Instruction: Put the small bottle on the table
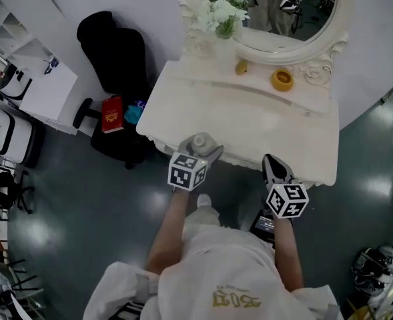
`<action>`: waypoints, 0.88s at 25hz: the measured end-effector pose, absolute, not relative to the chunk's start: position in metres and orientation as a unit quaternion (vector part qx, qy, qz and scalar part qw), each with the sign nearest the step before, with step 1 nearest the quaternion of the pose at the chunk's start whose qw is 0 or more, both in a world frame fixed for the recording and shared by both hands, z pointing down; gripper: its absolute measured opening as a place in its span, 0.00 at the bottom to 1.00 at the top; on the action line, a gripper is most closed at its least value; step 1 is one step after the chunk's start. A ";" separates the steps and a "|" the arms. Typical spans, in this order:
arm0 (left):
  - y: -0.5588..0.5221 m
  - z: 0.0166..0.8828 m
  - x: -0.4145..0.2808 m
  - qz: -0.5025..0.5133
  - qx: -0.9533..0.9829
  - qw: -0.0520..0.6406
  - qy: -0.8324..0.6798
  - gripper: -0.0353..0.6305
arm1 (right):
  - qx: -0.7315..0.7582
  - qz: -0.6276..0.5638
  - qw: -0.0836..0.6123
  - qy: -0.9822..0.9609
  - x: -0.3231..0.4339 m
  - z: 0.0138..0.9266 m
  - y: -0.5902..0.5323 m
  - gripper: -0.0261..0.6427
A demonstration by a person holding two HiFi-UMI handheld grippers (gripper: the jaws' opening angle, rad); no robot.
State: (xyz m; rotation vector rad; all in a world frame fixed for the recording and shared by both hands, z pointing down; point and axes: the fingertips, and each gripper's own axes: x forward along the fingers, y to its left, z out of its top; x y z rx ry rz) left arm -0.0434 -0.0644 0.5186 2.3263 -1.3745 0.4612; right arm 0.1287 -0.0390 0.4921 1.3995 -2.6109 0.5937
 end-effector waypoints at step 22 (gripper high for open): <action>-0.146 0.543 -0.136 0.169 0.861 0.205 -0.434 0.58 | 0.520 0.200 0.068 -0.828 0.047 0.492 -0.105 0.06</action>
